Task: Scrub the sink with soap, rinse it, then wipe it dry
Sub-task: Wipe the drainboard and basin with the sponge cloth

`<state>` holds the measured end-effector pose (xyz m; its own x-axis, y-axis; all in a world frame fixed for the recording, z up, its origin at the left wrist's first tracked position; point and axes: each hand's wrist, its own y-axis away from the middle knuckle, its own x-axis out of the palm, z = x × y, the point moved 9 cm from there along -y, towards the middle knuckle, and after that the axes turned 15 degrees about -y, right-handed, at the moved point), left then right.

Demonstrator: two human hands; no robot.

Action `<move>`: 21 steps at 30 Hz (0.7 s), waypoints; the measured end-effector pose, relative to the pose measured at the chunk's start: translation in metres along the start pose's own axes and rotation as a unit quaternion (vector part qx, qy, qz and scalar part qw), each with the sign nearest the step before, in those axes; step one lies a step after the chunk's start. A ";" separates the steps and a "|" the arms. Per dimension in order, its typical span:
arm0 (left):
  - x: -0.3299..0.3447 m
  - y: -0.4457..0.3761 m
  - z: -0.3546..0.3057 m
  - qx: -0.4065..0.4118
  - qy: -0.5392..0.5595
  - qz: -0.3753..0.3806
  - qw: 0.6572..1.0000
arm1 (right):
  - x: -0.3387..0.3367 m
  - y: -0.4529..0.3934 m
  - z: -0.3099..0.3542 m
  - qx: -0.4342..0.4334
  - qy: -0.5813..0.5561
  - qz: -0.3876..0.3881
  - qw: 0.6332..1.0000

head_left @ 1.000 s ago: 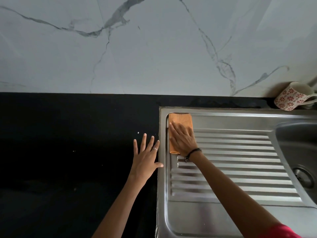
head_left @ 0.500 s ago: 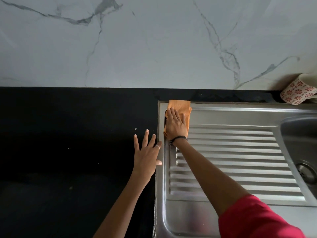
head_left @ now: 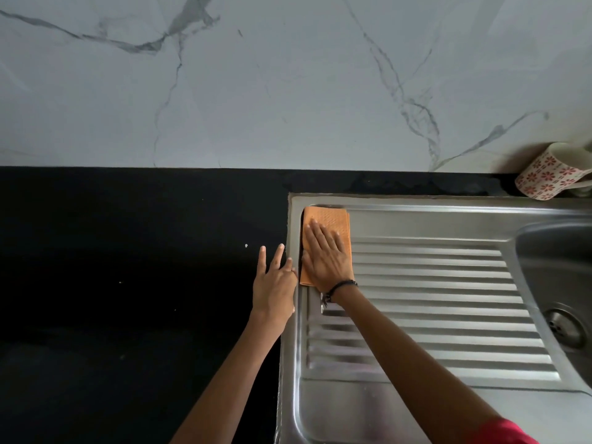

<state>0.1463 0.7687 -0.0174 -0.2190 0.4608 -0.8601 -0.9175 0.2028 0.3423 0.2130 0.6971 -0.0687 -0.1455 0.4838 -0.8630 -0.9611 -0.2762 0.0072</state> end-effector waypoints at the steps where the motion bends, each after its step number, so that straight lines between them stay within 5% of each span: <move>1: 0.000 0.000 -0.001 -0.001 0.001 -0.001 1.000 | 0.000 -0.006 -0.002 0.007 0.006 0.002 1.000; 9: 0.012 0.001 -0.014 -0.002 0.028 0.019 0.999 | -0.002 -0.035 -0.012 0.051 0.025 0.025 0.998; 14: 0.004 0.007 -0.019 -0.056 0.170 -0.032 0.983 | -0.005 -0.035 -0.014 0.026 0.006 0.032 0.999; 21: -0.012 0.005 -0.046 -0.056 0.218 -0.068 0.972 | -0.028 -0.024 -0.053 -0.001 0.009 0.036 0.999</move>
<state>0.1287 0.7249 -0.0230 -0.1908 0.0223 -0.9814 -0.9727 0.1306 0.1921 0.2528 0.6465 -0.0716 -0.2092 0.4485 -0.8689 -0.9478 -0.3115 0.0675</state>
